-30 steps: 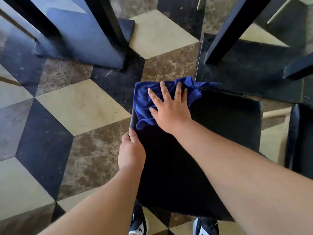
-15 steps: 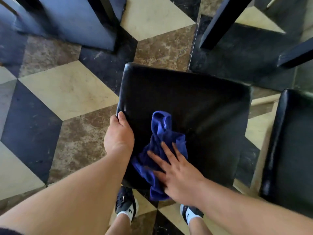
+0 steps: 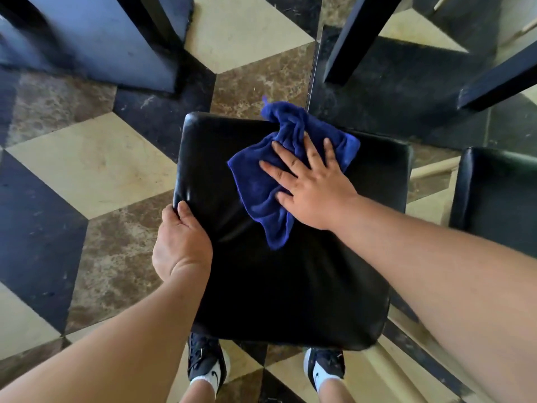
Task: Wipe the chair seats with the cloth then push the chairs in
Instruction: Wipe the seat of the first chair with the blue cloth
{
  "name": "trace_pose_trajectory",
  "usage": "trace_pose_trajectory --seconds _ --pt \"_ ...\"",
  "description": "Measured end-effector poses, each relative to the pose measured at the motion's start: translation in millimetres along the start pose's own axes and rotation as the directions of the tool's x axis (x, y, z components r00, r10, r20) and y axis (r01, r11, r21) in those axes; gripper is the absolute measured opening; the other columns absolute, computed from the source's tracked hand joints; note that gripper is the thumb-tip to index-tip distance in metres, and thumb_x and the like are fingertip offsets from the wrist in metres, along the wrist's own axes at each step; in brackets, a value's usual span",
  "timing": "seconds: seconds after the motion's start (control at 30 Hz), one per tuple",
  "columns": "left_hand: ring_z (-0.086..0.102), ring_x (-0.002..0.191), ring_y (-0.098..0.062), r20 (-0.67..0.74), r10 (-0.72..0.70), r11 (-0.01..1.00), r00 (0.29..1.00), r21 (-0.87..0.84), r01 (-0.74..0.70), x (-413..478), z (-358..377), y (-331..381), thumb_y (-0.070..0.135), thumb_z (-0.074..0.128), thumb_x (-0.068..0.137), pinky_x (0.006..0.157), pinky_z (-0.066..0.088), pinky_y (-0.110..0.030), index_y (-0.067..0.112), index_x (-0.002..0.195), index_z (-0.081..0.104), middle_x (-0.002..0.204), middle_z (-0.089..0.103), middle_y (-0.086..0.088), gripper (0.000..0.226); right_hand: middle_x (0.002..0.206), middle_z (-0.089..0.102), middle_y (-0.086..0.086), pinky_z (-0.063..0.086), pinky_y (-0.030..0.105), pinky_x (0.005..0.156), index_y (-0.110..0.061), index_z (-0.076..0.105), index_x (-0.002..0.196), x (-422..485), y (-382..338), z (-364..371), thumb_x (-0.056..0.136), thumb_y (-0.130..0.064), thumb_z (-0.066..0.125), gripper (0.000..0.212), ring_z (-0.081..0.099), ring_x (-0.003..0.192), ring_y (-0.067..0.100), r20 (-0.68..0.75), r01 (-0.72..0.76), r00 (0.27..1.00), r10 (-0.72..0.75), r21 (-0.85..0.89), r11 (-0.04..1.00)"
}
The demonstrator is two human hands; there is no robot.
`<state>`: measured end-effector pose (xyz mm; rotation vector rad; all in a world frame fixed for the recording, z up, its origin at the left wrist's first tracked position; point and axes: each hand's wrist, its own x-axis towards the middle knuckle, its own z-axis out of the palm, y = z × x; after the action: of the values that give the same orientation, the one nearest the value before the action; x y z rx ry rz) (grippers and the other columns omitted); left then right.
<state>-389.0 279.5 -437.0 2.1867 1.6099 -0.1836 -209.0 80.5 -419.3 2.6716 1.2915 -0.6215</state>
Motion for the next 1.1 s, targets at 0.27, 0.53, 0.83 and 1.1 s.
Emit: trace_pose_trajectory --seconds 0.27,0.53,0.83,1.1 --pt "0.000 0.161 -0.037 0.198 0.589 0.756 0.783 0.206 -0.621 -4.3 -11.9 35.6 0.036 0.041 0.106 0.129 0.003 -0.057 0.037 0.166 0.013 0.177 0.004 -0.003 0.066 0.172 -0.027 0.003 -0.010 0.076 0.117 -0.039 -0.011 0.165 -32.0 -35.5 6.3 0.104 -0.063 0.019 0.072 -0.023 0.154 0.050 0.044 -0.064 0.997 0.061 0.051 0.997" --pt "-0.021 0.159 -0.033 0.166 0.550 0.757 0.818 0.314 -0.573 -15.4 23.7 38.6 0.068 0.015 0.103 0.126 -0.009 -0.063 0.039 0.166 0.001 0.176 -0.014 -0.001 0.071 0.175 -0.011 -0.008 -0.017 0.067 0.121 -0.048 0.003 0.163 -163.3 -34.5 54.0 0.107 -0.057 0.032 0.063 -0.029 0.155 0.038 0.283 0.572 0.774 -0.566 0.069 0.817" --pt "-0.015 0.160 -0.033 0.098 0.567 0.767 0.818 0.298 -0.568 -15.6 30.4 33.5 0.067 0.020 0.104 0.127 -0.006 -0.062 0.038 0.166 0.010 0.177 -0.008 0.002 0.069 0.172 -0.014 -0.012 -0.009 0.065 0.124 -0.050 -0.013 0.156 -67.6 81.6 11.5 0.098 -0.064 0.009 0.064 -0.016 0.158 0.035 0.083 0.165 0.984 -0.157 -0.107 0.980" --pt "-0.015 0.160 -0.033 0.097 0.576 0.761 0.811 0.299 -0.576 -18.3 27.4 36.0 0.066 0.018 0.105 0.127 -0.007 -0.061 0.038 0.166 0.010 0.177 -0.008 0.000 0.068 0.175 -0.013 0.009 -0.004 0.076 0.118 -0.035 -0.003 0.165 -107.7 44.9 21.8 0.102 -0.061 0.021 0.072 -0.013 0.153 0.057 0.124 0.148 0.983 -0.137 -0.088 0.985"
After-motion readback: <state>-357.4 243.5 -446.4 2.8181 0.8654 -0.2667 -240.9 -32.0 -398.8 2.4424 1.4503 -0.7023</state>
